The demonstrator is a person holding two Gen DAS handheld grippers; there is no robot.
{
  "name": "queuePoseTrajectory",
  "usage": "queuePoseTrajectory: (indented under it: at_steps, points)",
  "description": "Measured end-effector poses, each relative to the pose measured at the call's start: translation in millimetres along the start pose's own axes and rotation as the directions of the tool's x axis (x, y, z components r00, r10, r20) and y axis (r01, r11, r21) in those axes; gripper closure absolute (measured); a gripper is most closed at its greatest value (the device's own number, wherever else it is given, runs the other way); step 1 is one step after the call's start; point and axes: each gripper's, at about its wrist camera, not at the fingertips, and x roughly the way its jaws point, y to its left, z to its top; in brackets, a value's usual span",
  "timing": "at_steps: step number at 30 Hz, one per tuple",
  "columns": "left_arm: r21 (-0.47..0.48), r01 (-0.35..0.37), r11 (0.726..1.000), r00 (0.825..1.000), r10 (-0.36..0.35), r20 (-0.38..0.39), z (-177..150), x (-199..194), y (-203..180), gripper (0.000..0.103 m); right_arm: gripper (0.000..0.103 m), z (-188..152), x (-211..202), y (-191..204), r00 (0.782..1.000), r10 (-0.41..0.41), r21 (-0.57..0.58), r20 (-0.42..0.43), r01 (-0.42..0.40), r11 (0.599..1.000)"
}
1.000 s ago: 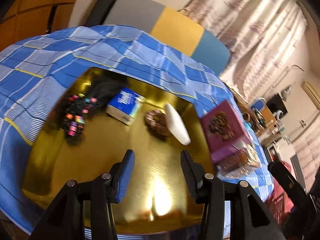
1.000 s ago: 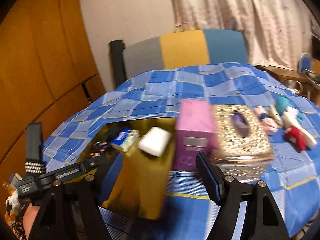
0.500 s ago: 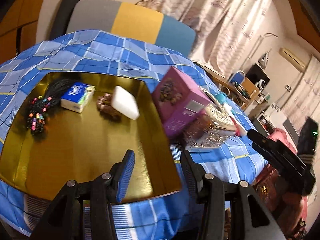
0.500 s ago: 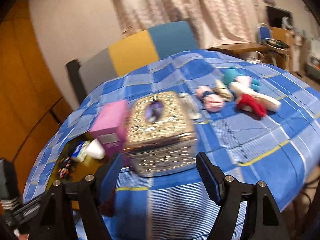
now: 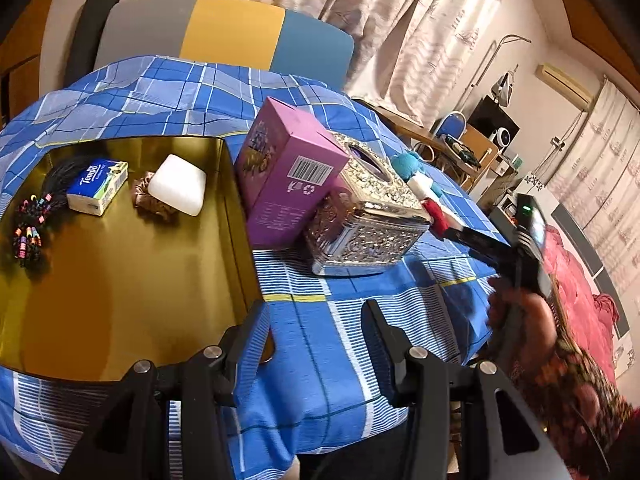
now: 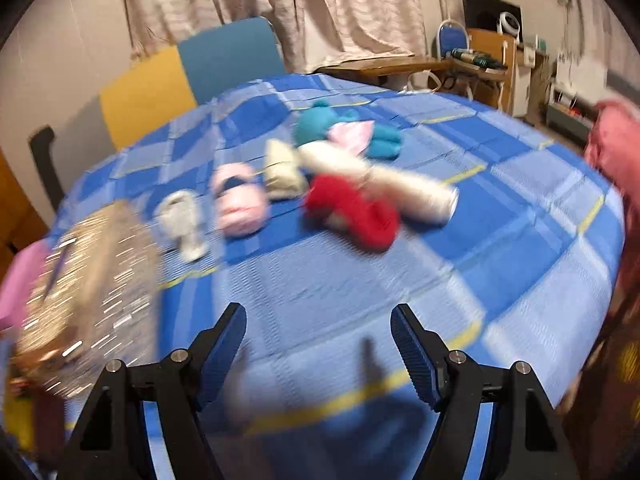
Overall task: Organize soft objects
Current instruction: 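Grasp the long white fluffy sock with the right gripper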
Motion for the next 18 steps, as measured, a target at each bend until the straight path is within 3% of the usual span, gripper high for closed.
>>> queuePoseTrajectory:
  at_steps: [6,10,13,18]
  points:
    - [-0.012,-0.037,0.999,0.998,0.038,0.043,4,-13,-2,0.055,0.03,38,54,-14,0.991,-0.114,-0.09,-0.063,0.109,0.99]
    - [-0.028,-0.06,0.998,0.995,0.062,0.072,3,-27,9,0.055,0.036,46,75,-9,0.985,-0.147,-0.141,-0.089,0.134,0.981]
    - [-0.041,-0.076,0.996,0.994,0.079,0.08,5,-30,18,0.055,0.045,46,85,-2,0.978,-0.184,-0.177,-0.097,0.165,0.97]
    - [-0.07,-0.04,0.997,0.995,0.046,0.089,23,-24,22,0.055,0.074,41,84,25,0.973,-0.211,-0.239,-0.099,0.182,0.954]
